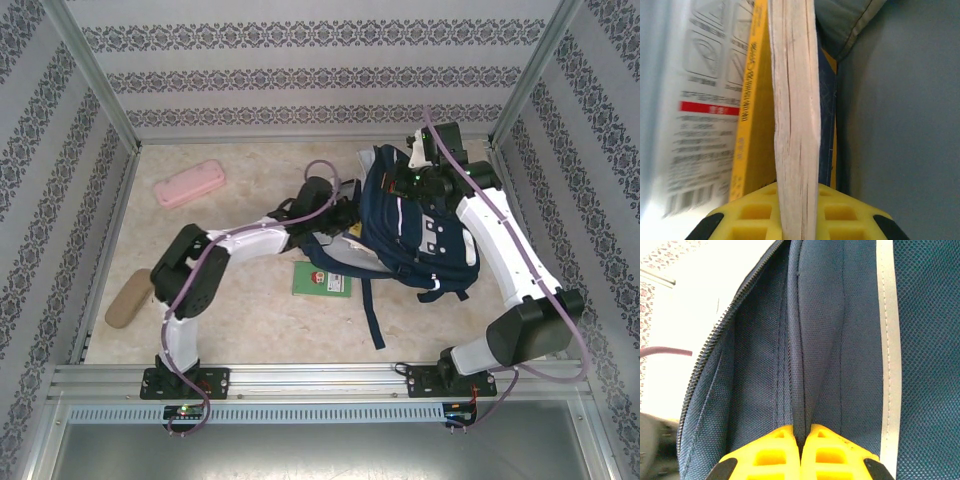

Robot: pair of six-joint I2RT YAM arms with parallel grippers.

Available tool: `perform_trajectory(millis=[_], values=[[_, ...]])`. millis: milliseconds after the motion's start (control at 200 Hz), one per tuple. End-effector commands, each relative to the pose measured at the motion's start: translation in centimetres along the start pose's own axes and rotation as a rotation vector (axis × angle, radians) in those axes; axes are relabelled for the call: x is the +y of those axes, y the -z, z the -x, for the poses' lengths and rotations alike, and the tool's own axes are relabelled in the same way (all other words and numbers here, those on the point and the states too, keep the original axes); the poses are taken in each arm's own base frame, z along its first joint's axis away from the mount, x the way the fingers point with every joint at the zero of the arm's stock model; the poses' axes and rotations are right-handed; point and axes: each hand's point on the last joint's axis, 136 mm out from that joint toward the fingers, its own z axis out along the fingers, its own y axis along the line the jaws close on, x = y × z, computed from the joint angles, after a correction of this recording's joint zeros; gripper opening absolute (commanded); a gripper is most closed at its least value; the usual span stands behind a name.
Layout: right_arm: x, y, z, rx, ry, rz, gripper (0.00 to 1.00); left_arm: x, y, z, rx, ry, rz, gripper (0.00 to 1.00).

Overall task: Pack the student bag
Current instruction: Place the book in the student bag.

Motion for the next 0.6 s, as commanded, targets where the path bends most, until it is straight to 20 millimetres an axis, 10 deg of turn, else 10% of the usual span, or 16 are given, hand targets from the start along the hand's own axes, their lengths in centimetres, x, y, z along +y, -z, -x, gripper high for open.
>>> perform_trajectory(millis=[0,130,285,445,594], values=[[4.4,4.4,1.8,-0.124,0.045,0.168,0.00,-3.7,-2.6,-0.3,-0.028,-0.037,-0.054,0.00],[4.0,4.8,1.6,-0.128,0.039,0.164,0.00,-2.7,-6.1,-2.9,0.021,-0.122,0.088,0.05],[3.3,4.4,1.2,-0.121,0.030,0.157,0.00,-1.5,-7.8,-5.1,0.116,-0.177,0.192,0.43],[2.3,3.6,0.9,-0.113,0.030,0.139,0.00,-2.4,-4.7,-3.9,0.074,-0.245,0.225,0.76],[0.9,2.0,0.4,-0.087,0.029,0.117,0.00,-3.7,-0.1,-1.9,0.036,-0.308,0.254,0.87]])
